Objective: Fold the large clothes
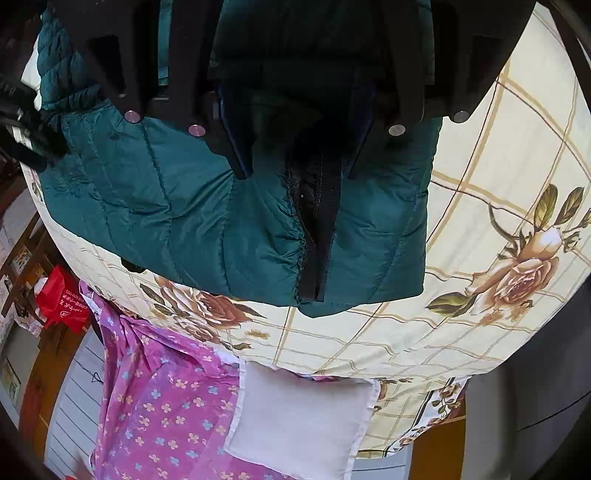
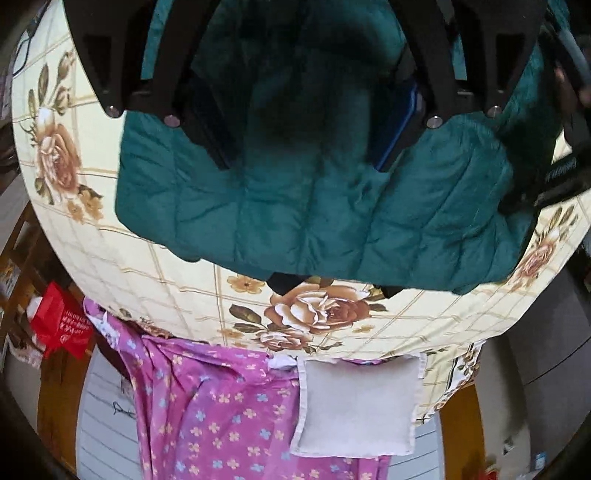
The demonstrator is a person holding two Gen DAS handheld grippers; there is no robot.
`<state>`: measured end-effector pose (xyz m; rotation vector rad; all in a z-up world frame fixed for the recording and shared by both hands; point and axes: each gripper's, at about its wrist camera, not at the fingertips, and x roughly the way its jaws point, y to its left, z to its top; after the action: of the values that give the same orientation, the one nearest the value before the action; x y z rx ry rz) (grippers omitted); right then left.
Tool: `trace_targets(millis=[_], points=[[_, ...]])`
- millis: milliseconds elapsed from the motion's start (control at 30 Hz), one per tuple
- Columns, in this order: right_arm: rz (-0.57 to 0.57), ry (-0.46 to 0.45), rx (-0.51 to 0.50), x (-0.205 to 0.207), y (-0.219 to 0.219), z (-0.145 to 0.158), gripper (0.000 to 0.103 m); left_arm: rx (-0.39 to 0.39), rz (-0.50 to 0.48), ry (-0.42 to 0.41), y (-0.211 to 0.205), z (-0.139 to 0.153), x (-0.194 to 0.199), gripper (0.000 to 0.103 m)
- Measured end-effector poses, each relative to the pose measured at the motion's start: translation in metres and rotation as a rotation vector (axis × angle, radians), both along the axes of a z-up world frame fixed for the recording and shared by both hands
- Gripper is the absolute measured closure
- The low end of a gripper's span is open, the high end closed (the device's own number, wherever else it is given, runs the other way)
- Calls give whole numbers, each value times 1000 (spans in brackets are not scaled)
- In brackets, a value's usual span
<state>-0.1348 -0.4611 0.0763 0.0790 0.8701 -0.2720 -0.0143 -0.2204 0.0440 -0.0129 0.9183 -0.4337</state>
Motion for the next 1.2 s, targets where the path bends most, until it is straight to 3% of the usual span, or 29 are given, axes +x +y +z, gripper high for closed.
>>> trace_targets(millis=[200, 333, 567, 800, 933, 1033, 1133, 1200], points=[[-6, 71, -2, 4, 1, -37, 23, 31, -14, -30, -5, -1, -4, 70], [13, 90, -18, -1, 4, -27, 23, 38, -15, -36, -5, -2, -5, 70], [-70, -23, -43, -27, -19, 3, 23, 38, -12, -35, -5, -3, -5, 70], [-135, 22, 84, -20, -63, -36, 23, 45, -19, -46, -6, -4, -5, 67], [-134, 45, 22, -19, -51, -33, 23, 55, -19, -54, -7, -5, -5, 67], [-137, 2, -14, -29, -43, -19, 23, 52, -18, -50, -7, -5, -5, 67], [-152, -42, -6, -39, -44, -13, 23, 57, -18, -55, -7, -5, -5, 67], [-162, -3, 5, -34, -49, -23, 23, 54, -19, -52, -6, -5, -5, 67]])
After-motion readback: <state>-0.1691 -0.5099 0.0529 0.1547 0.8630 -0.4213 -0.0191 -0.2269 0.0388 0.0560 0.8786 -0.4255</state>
